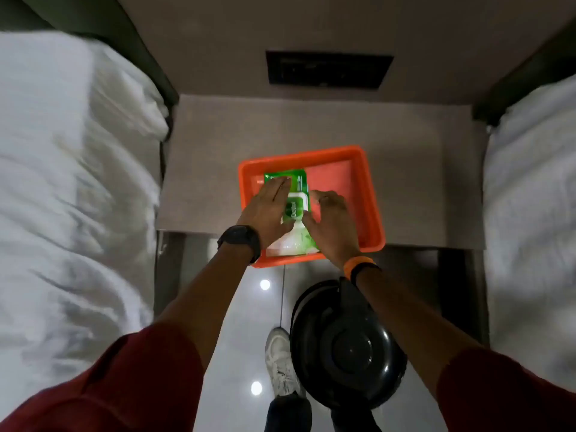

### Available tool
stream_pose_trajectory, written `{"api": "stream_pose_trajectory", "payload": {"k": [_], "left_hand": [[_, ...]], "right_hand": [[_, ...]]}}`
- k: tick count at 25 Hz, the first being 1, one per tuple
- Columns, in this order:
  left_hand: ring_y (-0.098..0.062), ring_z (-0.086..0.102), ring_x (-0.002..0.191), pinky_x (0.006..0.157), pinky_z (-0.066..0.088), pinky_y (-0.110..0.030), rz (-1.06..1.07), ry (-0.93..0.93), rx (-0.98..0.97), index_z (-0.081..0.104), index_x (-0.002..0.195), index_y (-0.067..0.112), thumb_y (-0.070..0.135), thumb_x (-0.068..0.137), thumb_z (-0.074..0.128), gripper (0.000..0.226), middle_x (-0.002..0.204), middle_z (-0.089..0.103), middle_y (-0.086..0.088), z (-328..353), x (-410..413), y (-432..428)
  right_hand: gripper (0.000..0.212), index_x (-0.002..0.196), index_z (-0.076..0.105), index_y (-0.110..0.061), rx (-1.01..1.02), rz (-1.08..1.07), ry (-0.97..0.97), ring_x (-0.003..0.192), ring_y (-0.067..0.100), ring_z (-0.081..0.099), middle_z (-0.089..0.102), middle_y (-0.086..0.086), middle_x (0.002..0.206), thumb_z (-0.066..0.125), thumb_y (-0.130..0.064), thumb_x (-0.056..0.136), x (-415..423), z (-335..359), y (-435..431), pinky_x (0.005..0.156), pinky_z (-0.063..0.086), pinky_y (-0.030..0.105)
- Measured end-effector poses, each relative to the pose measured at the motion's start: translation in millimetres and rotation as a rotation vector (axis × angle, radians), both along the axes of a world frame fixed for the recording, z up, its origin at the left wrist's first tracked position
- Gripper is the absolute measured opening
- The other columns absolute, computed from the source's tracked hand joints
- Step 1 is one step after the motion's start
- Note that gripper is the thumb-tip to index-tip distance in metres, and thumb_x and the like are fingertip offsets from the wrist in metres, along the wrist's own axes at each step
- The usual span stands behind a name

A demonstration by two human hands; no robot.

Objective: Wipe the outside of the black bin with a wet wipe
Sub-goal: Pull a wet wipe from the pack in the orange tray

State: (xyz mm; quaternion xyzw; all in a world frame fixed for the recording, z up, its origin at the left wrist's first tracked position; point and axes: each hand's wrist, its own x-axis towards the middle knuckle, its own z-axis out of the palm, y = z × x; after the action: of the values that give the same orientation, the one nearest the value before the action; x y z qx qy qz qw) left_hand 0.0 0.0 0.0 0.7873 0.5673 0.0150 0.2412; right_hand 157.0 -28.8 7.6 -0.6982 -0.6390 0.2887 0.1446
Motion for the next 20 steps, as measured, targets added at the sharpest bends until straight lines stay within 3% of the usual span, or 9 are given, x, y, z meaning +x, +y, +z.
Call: {"api": "stream_pose_trajectory", "payload": {"k": [3, 7, 9, 10, 12, 13, 15, 17, 20], "left_hand": [[-0.033, 0.019, 0.149, 0.120, 0.027, -0.042, -0.077, 0.027, -0.173, 0.020, 0.153, 0.010, 0.027, 0.083, 0.075, 0.090, 0.161, 0.022, -0.014, -40, 4, 12], [-0.036, 0.029, 0.142, 0.110, 0.041, -0.048, -0.043, 0.047, -0.084, 0.030, 0.149, 0.009, 0.019, 0.074, 0.081, 0.091, 0.152, 0.037, -0.017, -65, 8, 16], [-0.038, 0.033, 0.137, 0.109, 0.042, -0.047, -0.087, 0.060, -0.080, 0.028, 0.151, 0.010, 0.021, 0.071, 0.084, 0.098, 0.148, 0.039, -0.017, -64, 7, 22], [-0.037, 0.036, 0.134, 0.109, 0.042, -0.046, -0.100, 0.060, -0.089, 0.027, 0.151, 0.011, 0.024, 0.069, 0.086, 0.102, 0.146, 0.040, -0.016, -64, 6, 26], [-0.034, 0.041, 0.129, 0.108, 0.042, -0.041, -0.052, -0.036, -0.139, 0.032, 0.148, 0.012, 0.022, 0.065, 0.089, 0.101, 0.141, 0.044, -0.014, -60, 2, 29], [-0.031, 0.044, 0.126, 0.104, 0.044, -0.037, 0.015, -0.151, -0.185, 0.036, 0.143, 0.011, 0.017, 0.063, 0.089, 0.096, 0.137, 0.046, -0.013, -58, -3, 29], [-0.025, 0.050, 0.116, 0.087, 0.049, -0.023, 0.149, -0.375, -0.275, 0.038, 0.134, 0.011, 0.001, 0.063, 0.084, 0.086, 0.131, 0.049, -0.013, -56, -12, 24], [-0.020, 0.049, 0.112, 0.077, 0.047, -0.015, 0.220, -0.456, -0.324, 0.031, 0.132, 0.012, -0.010, 0.065, 0.077, 0.085, 0.131, 0.048, -0.012, -55, -18, 18], [-0.019, 0.045, 0.121, 0.092, 0.048, -0.026, 0.258, -0.501, -0.308, 0.027, 0.132, 0.005, -0.016, 0.065, 0.073, 0.084, 0.135, 0.043, -0.015, -53, -18, 12]], "right_hand": [[0.034, 0.118, 0.069, 0.000, -0.188, -0.138, 0.100, 0.120, 0.033, 0.061, 0.072, 0.018, 0.121, 0.063, -0.014, 0.088, -15, -47, 5, 0.099, 0.040, 0.030], [0.027, 0.100, 0.074, 0.000, -0.173, -0.396, 0.247, 0.103, 0.033, 0.066, 0.076, 0.018, 0.103, 0.062, -0.006, 0.077, -25, -68, 4, 0.076, 0.034, 0.024], [0.035, 0.104, 0.077, -0.005, -0.217, -0.476, 0.297, 0.104, 0.027, 0.067, 0.077, 0.013, 0.109, 0.057, -0.010, 0.076, -29, -65, 10, 0.079, 0.038, 0.020], [0.035, 0.108, 0.077, -0.006, -0.264, -0.478, 0.320, 0.110, 0.028, 0.067, 0.077, 0.013, 0.114, 0.056, -0.008, 0.080, -29, -64, 15, 0.087, 0.044, 0.022], [0.033, 0.106, 0.076, -0.012, -0.328, -0.442, 0.364, 0.115, 0.032, 0.067, 0.075, 0.012, 0.114, 0.050, 0.000, 0.089, -24, -64, 23, 0.101, 0.053, 0.040], [0.033, 0.100, 0.072, -0.015, -0.338, -0.444, 0.412, 0.110, 0.030, 0.067, 0.072, 0.008, 0.108, 0.047, 0.003, 0.090, -21, -66, 24, 0.100, 0.055, 0.048], [0.032, 0.099, 0.067, -0.018, -0.318, -0.455, 0.449, 0.102, 0.026, 0.068, 0.066, 0.000, 0.099, 0.047, 0.005, 0.089, -17, -66, 20, 0.094, 0.058, 0.051], [0.031, 0.112, 0.068, -0.022, -0.274, -0.351, 0.329, 0.101, 0.025, 0.068, 0.064, -0.002, 0.098, 0.062, -0.008, 0.085, -19, -66, 16, 0.091, 0.057, 0.043], [0.057, 0.131, 0.061, -0.033, -0.242, -0.171, 0.107, 0.118, 0.025, 0.059, 0.063, 0.004, 0.123, 0.078, -0.043, 0.077, -27, -66, 13, 0.100, 0.051, 0.039]]}}
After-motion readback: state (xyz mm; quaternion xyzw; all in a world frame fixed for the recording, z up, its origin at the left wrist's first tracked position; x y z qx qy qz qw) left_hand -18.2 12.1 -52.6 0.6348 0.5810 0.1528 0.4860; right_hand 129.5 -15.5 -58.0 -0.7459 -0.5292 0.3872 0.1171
